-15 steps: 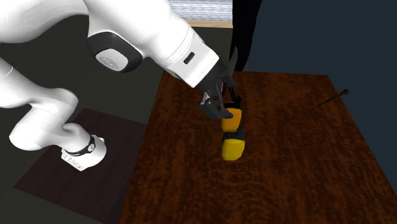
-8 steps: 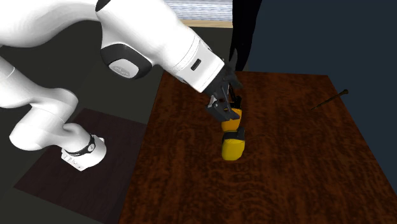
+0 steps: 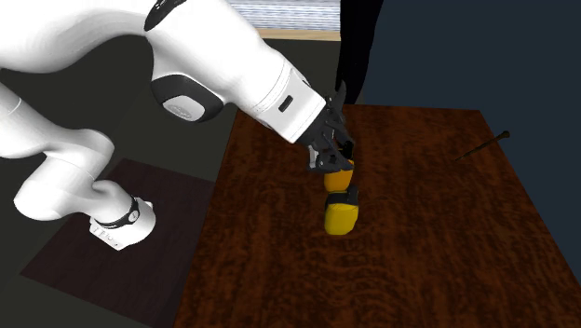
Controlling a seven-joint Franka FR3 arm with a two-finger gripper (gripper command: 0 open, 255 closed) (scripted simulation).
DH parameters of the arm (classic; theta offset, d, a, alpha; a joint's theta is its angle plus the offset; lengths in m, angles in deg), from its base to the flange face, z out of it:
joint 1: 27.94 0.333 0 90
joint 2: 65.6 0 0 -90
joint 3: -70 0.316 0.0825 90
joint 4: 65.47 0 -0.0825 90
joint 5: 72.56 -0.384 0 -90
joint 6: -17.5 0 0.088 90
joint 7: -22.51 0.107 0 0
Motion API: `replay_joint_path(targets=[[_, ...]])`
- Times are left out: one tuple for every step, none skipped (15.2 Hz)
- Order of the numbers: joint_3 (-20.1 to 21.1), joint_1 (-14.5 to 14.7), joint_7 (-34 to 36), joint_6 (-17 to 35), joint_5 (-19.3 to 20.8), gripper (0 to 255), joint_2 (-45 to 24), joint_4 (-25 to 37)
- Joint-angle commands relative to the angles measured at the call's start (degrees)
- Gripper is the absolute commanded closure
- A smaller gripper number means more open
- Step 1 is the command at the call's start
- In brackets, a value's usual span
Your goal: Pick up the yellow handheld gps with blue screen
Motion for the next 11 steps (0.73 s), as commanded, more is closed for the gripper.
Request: replay_joint_path(targets=[[0.0,0.0,0.0,0.0,0.0,255,0.0,-0.1],[0.0,0.0,0.0,0.0,0.0,255,0.0,-0.1],[0.0,0.0,0.0,-0.1,0.0,255,-0.1,0.0],[0.0,0.0,0.0,-0.1,0.0,255,-0.1,-0.1],[0.0,0.0,0.0,-0.1,0.0,255,-0.2,0.1],[0.0,-0.1,0.2,-0.9,0.2,255,-0.1,0.8],[0.0,-0.1,0.4,-1.6,0.4,255,-0.1,1.6],[0.0,-0.2,0.7,-2.4,0.6,255,-0.1,2.3],[0.0,-0.2,0.9,-3.1,0.8,255,-0.1,3.1],[0.0,-0.2,1.1,-3.9,0.9,255,-0.1,3.9],[0.0,-0.3,1.3,-4.6,1.1,255,-0.2,4.7]])
